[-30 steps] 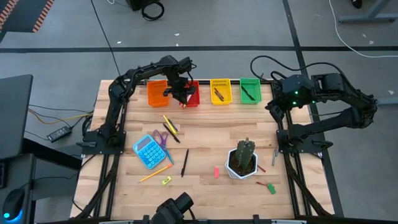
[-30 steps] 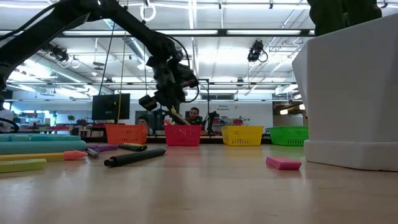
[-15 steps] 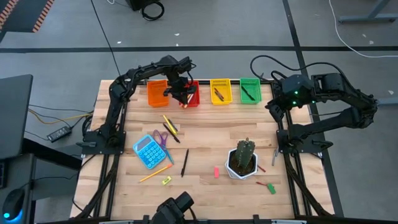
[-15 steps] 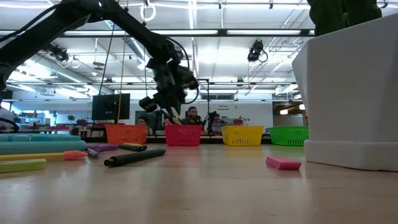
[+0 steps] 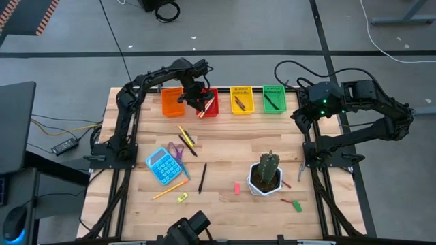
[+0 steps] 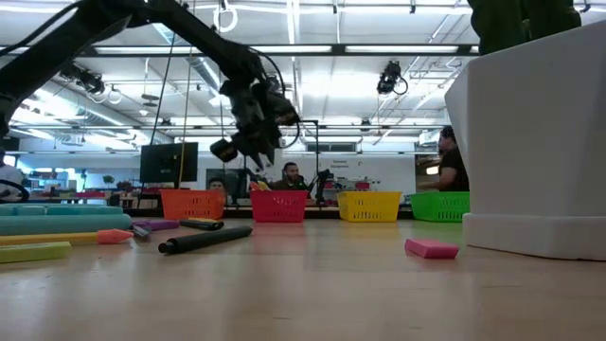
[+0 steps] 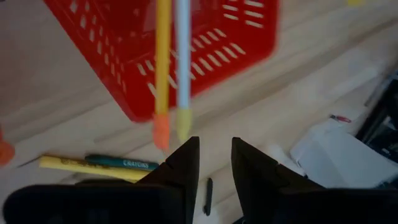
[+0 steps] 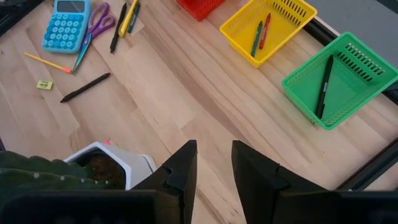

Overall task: Sort crayons/erasers/pens/pencils in bins
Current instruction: Put the yellow pencil into the red bin

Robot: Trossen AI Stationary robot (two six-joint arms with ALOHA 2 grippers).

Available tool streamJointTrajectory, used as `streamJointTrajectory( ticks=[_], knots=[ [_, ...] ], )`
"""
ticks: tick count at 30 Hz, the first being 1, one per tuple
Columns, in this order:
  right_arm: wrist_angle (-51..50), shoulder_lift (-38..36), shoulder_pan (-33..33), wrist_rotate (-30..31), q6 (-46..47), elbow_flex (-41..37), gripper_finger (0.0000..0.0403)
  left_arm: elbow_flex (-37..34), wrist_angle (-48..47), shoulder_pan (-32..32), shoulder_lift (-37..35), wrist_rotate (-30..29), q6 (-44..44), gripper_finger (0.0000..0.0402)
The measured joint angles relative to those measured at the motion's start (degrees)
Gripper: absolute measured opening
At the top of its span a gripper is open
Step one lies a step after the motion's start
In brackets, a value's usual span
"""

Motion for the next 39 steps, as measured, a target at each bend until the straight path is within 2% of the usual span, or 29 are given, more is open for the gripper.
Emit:
streamJointTrajectory(
  ticks=[3, 5, 12, 15, 18, 22, 27, 32, 39],
  knots=[
    [0.0, 0.0, 0.0, 0.0, 0.0, 0.0, 0.0107, 0.0, -0.1, -0.6, -3.1, -0.7, 0.1, 0.0098],
    [0.0, 0.0, 0.0, 0.0, 0.0, 0.0, 0.0107, 0.0, -0.5, -1.7, -5.4, -3.3, 0.4, 0.0095],
    [1.8, 0.0, 0.0, 1.0, -1.8, 0.0, 0.0107, 0.0, -4.5, -12.2, -13.7, -21.2, 1.9, 0.0087],
    [2.8, 0.0, 0.0, 1.1, -3.2, 0.0, 0.0107, 0.1, -5.6, -18.7, -15.7, -25.0, -2.4, 0.0090],
    [3.7, 0.0, 0.0, 1.1, -3.4, 0.0, 0.0107, 0.1, -5.9, -25.1, -16.1, -24.7, -8.2, 0.0096],
    [4.4, 0.0, 0.0, 1.0, -3.8, 0.0, 0.0107, 0.1, -6.2, -32.5, -15.1, -20.2, -12.7, 0.0107],
    [4.5, 0.0, 0.0, 0.8, -6.1, 0.0, 0.0107, -0.5, -8.5, -40.3, -14.0, -20.1, -17.1, 0.0127],
    [4.5, 0.0, 0.0, -0.8, -9.0, 0.0, 0.0107, -4.1, -6.6, -47.3, -14.0, -20.2, -23.8, 0.0146],
    [4.5, 0.0, 0.0, -1.4, -13.4, 0.0, 0.0107, -11.9, -1.5, -54.7, -13.4, -20.3, -39.2, 0.0153]
  ],
)
